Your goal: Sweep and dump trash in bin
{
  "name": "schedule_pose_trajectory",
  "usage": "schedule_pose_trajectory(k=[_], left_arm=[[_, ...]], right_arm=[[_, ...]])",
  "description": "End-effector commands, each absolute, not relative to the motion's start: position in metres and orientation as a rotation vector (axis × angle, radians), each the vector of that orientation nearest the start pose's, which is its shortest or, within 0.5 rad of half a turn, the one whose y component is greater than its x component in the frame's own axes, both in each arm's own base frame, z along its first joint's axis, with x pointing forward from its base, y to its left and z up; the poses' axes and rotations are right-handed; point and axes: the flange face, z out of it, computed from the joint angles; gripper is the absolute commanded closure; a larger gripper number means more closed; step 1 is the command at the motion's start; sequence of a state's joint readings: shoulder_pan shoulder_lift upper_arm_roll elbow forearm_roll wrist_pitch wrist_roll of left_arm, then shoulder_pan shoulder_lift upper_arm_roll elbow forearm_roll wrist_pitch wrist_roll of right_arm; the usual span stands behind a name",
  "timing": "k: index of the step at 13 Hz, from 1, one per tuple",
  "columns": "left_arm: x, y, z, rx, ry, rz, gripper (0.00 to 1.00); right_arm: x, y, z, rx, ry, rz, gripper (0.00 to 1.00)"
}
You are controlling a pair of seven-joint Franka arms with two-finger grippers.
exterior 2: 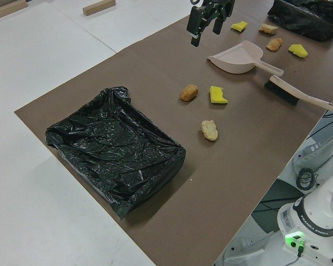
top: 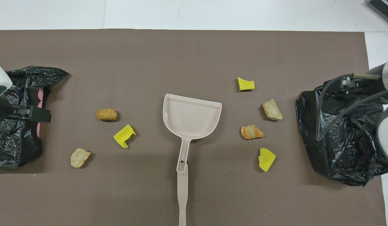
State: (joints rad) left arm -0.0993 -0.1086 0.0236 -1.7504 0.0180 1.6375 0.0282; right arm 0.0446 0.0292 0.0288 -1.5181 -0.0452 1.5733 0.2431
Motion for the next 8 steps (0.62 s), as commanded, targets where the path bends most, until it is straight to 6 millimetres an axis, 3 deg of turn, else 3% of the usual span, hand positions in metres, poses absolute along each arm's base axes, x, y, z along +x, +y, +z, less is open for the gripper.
schedule_pose_trajectory(k=[1,8], left_arm=[[0.5149,-0.0376,0.6033,-3.104,0.175,0.032,0.0],[0.5153,-0.0426,0.6028,-3.104,0.194,0.03,0.0]], right_arm=[[0.5577,0.0283,0.6351,-3.182,0.254,-0.034,0.0],[0.5563,0.0264,0.6339,-3.169,0.255,-0.008,0.0]])
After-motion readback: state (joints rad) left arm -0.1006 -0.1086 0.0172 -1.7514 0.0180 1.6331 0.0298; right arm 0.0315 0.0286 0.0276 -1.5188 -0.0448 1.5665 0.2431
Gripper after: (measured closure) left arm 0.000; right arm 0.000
